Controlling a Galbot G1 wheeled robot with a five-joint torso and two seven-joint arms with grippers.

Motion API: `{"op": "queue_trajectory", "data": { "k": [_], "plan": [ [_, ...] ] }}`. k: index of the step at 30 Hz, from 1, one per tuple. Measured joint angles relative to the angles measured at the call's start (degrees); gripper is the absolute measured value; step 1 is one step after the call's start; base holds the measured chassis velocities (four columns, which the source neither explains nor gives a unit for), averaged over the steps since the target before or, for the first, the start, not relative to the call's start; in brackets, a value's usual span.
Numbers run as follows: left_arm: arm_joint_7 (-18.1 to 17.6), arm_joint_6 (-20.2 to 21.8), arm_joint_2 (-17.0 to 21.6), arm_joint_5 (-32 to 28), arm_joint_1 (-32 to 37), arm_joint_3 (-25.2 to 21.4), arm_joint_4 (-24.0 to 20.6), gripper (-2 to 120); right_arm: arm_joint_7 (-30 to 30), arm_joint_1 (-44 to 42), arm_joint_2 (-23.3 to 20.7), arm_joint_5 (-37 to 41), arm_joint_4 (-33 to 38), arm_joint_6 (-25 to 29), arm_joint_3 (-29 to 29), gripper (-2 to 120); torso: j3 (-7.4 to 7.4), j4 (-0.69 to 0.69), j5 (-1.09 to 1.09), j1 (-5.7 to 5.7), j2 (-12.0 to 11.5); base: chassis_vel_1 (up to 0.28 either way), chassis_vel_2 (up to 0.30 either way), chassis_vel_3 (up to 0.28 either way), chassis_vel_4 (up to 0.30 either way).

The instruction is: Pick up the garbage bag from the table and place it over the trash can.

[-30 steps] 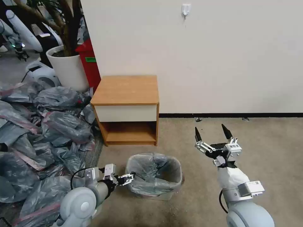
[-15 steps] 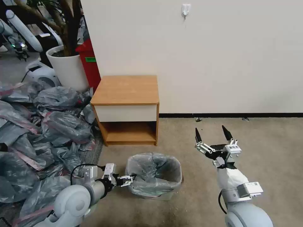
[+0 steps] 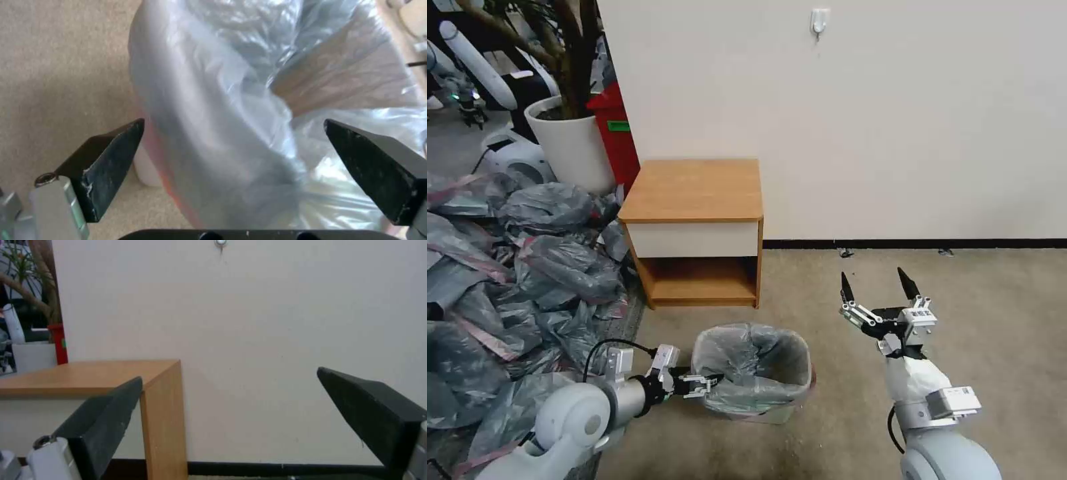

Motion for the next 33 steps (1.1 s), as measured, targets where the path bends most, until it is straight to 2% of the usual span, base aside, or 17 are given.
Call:
{"op": "queue_trajectory", "data": {
  "k": [5,7,9,10,13,14,16,18,19,22,23,26,33],
  "plan": [
    [0.93,-0.04,-0.41,0.57,0.34,-1.7,-0.49,99,-0.01,-0.18,0.26,-0.15,0.02,0.11,0.01,100,0.0,0.0,0.0,0.0,0.0,0.0,0.0,0.0,0.0],
    [1.85,-1.36,-1.05,1.37,0.88,-3.29,-1.58,99,-1.03,-0.5,0.36,0.51,0.27,0.74,0.05,100,0.0,0.0,0.01,0.0,0.0,0.0,0.0,0.0,0.0],
    [3.17,-5.2,-2.44,3.53,1.72,-5.17,-2.94,99,-3.16,-1.08,0.58,1.62,0.41,3.09,0.36,100,0.0,0.0,0.01,0.0,0.0,0.0,0.0,0.0,0.0],
    [3.17,-5.2,-2.44,3.53,1.72,-5.17,-2.94,99,-3.16,-1.08,0.58,1.62,0.41,3.09,0.36,100,0.0,0.0,0.01,0.0,0.0,0.0,0.0,0.0,0.0],
    [5.3,-16.52,-4.97,9.97,3.18,-6.9,-3.44,99,-5.11,-1.74,0.95,2.31,0.44,7.01,1.04,100,0.0,0.0,0.01,0.0,0.0,0.0,0.0,0.0,0.0],
    [5.3,-16.52,-4.97,9.97,3.18,-6.9,-3.44,99,-5.11,-1.74,0.95,2.31,0.44,7.01,1.04,100,0.0,0.0,0.01,0.0,0.0,0.0,0.0,0.0,0.0],
    [5.56,-22.76,-7.17,14.6,4.4,-7.95,-3.97,100,-5.72,-2.12,1.1,2.33,0.44,9.23,1.31,100,0.0,0.0,0.01,0.0,0.0,0.0,0.0,0.0,0.0],
    [4.27,-28.25,-10.14,19.42,5.88,-9.09,-4.91,100,-5.84,-2.54,1.11,1.84,0.4,11.3,1.3,100,0.0,0.0,0.01,0.0,0.0,0.0,0.0,0.0,0.0],
    [4.27,-28.25,-10.14,19.42,5.88,-9.09,-4.91,100,-5.84,-2.54,1.11,1.84,0.4,11.3,1.3,100,0.0,0.0,0.01,0.0,0.0,0.0,0.0,0.0,0.0],
    [1.1,-33.79,-14.1,24.97,7.9,-10.63,-6.12,100,-5.84,-3.24,1.21,0.23,0.23,13.49,1.17,100,0.0,0.0,0.0,0.0,0.0,0.0,0.0,0.0,0.0],
    [1.1,-33.79,-14.1,24.97,7.9,-10.63,-6.12,100,-5.84,-3.24,1.21,0.23,0.23,13.49,1.17,100,0.0,0.0,0.0,0.0,0.0,0.0,0.0,0.0,0.0],
    [-1.43,-37.95,-17.85,28.5,10.19,-12.65,-7.94,100,-5.73,-4.03,2.0,-0.41,0.24,13.94,0.78,100,0.0,0.0,0.01,0.0,0.0,0.0,0.0,0.0,0.0],
    [-2.27,-42.94,-21.58,33.51,12.75,-14.78,-9.47,100,-4.87,-4.99,3.87,-5.59,-0.73,10.53,2.64,100,0.0,0.0,0.01,0.0,0.0,0.0,0.0,0.0,0.0]
  ]
}}
